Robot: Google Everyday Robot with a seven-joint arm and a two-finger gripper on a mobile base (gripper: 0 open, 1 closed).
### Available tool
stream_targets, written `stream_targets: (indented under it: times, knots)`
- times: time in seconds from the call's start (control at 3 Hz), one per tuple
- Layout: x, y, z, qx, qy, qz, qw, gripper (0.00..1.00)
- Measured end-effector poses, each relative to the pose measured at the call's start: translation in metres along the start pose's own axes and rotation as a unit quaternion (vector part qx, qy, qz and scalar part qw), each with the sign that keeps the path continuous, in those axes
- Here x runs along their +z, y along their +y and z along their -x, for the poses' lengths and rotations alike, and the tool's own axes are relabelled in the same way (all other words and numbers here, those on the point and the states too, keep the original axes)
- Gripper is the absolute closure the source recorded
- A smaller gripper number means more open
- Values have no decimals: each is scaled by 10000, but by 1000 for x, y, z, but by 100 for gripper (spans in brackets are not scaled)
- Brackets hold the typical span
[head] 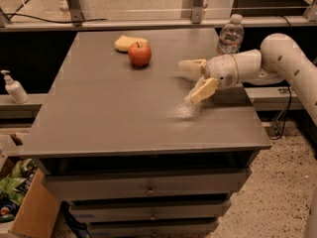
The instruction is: Move apple near sponge
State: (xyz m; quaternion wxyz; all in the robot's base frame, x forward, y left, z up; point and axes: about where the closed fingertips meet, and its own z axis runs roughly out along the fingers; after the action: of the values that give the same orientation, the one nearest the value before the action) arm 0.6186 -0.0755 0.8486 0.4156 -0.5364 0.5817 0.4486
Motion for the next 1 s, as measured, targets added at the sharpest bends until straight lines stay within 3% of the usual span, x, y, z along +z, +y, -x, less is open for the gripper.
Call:
stream_targets:
  times: [0.33, 0.67, 1.0]
  knots:
    - [2, 19, -2, -14, 59, 409, 9991, 0]
    - [2, 19, -2, -14, 59, 410, 9991, 0]
    - [-4, 14, 2, -220, 261, 277, 9990, 0]
